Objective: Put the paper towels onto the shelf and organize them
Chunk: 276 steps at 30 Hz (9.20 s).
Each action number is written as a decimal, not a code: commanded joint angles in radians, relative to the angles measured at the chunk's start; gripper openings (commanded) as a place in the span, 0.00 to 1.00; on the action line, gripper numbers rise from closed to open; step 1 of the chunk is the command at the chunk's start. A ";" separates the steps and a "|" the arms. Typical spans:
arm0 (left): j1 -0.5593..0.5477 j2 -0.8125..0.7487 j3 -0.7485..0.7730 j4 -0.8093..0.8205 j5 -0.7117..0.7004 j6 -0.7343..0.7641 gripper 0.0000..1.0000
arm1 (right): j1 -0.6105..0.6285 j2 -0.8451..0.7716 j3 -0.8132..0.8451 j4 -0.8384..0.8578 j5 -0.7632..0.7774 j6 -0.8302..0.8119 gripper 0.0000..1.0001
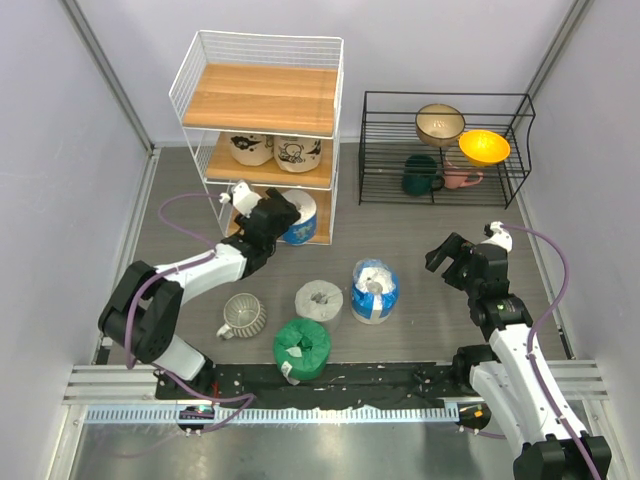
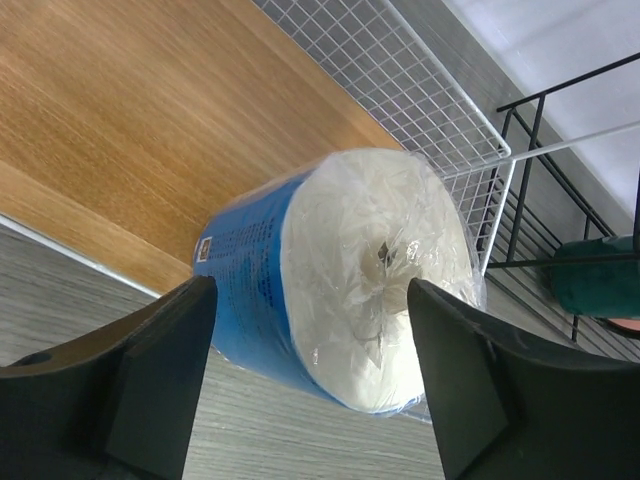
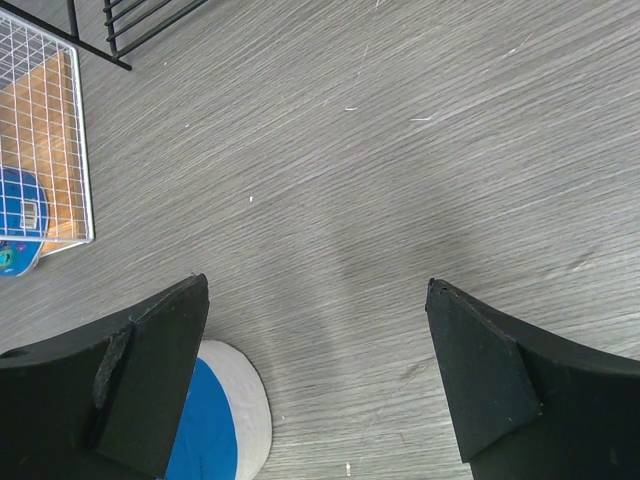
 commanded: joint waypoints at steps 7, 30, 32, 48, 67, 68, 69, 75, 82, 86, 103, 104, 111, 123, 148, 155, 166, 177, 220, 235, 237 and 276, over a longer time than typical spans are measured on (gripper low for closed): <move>0.004 -0.189 -0.091 0.106 0.028 -0.043 0.88 | 0.004 -0.002 0.000 0.035 -0.004 -0.009 0.96; -0.563 -0.292 -0.069 -0.107 -0.002 0.202 0.93 | 0.004 -0.027 0.003 0.029 -0.003 -0.004 0.96; -0.592 -0.229 -0.018 -0.109 0.029 0.242 0.93 | 0.004 -0.028 0.003 0.026 -0.004 -0.003 0.96; -0.601 -0.019 0.132 -0.113 0.173 0.376 0.88 | 0.006 -0.031 0.006 0.019 -0.004 -0.001 0.96; -0.601 0.060 0.253 -0.357 0.273 0.484 0.66 | 0.004 -0.022 -0.002 0.029 0.000 -0.001 0.96; -0.601 0.069 0.261 -0.365 0.276 0.486 0.66 | 0.006 -0.022 -0.003 0.029 0.000 0.000 0.96; -0.601 0.086 0.266 -0.366 0.276 0.486 0.65 | 0.006 -0.022 -0.003 0.029 0.000 0.000 0.96; -0.601 0.165 0.313 -0.388 0.279 0.486 0.59 | 0.006 -0.028 0.000 0.024 -0.001 0.000 0.96; -0.600 0.225 0.356 -0.409 0.298 0.497 0.43 | 0.006 -0.028 0.004 0.021 -0.003 0.000 0.96; -0.601 0.227 0.358 -0.408 0.308 0.500 0.30 | 0.006 -0.025 0.004 0.021 -0.004 -0.001 0.96; -0.591 0.008 0.385 -0.414 0.288 0.504 0.20 | 0.004 -0.018 0.004 0.024 0.005 -0.003 0.96; -0.588 -0.014 0.382 -0.411 0.291 0.503 0.20 | 0.004 -0.019 0.003 0.024 0.005 -0.003 0.96; -0.520 -0.232 0.294 -0.359 0.311 0.465 0.23 | 0.006 -0.021 -0.002 0.027 0.002 0.002 0.96; -0.473 -0.189 0.260 -0.426 0.393 0.513 0.82 | 0.004 -0.025 -0.009 0.029 -0.001 0.007 0.96; -0.503 0.099 0.375 -0.572 0.552 0.741 0.70 | 0.004 -0.008 -0.009 0.030 0.008 0.003 0.96; -0.503 0.184 0.396 -0.581 0.519 0.748 0.65 | 0.006 -0.007 -0.011 0.033 0.008 0.005 0.96; -0.505 0.265 0.444 -0.602 0.534 0.748 0.01 | 0.006 -0.007 -0.005 0.030 0.005 0.002 0.96; -0.503 0.071 0.471 -0.579 0.534 0.719 0.00 | 0.004 -0.011 -0.005 0.029 0.003 0.005 0.96; -0.238 -0.694 0.093 -0.850 -0.347 0.268 0.00 | 0.004 -0.002 -0.031 0.061 -0.015 0.023 0.96; 0.034 -0.525 -0.018 -0.483 -0.158 0.248 0.00 | 0.006 0.022 -0.028 0.070 0.002 0.007 0.96; 0.055 -0.506 -0.012 -0.443 -0.163 0.256 0.00 | 0.004 0.035 -0.028 0.076 0.002 0.005 0.96; 0.124 -0.097 0.115 -0.213 -0.298 0.130 0.00 | 0.006 0.093 -0.025 0.105 0.029 -0.016 0.96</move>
